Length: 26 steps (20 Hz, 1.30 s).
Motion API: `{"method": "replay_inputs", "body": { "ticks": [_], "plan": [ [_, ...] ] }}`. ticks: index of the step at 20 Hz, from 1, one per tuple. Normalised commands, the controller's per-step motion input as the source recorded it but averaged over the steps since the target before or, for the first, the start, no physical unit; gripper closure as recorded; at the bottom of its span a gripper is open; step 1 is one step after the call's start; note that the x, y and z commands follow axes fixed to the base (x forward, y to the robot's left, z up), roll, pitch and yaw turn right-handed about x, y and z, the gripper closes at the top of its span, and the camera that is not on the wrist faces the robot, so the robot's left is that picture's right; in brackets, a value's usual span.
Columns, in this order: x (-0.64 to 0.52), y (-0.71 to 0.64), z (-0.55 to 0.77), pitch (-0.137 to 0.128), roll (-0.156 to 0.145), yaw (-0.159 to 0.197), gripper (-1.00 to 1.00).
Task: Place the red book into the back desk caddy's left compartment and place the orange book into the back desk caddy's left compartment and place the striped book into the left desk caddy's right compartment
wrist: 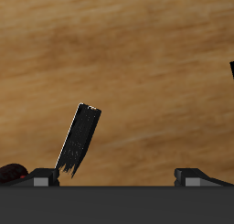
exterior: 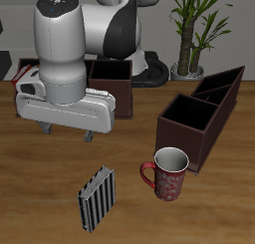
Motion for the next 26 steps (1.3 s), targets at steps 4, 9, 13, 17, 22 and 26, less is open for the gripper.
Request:
{"method": "replay_inputs", "body": {
  "ticks": [4, 9, 13, 17, 22, 26],
  "plan": [
    [0.2, 0.29, -0.12, -0.061, 0.028, -0.047, -1.0],
    [0.2, 0.24, -0.2, 0.01, 0.017, 0.023, -1.0],
    [0.18, 0.08, -0.28, 0.008, -0.013, -0.041, -1.0],
    [0.03, -0.03, -0.2, -0.077, -0.013, -0.086, -1.0],
    [-0.04, 0.03, -0.28, -0.027, -0.025, 0.011, -1.0],
    [-0.05, 0.03, -0.22, -0.038, -0.009, -0.023, -1.0]
  ]
}}
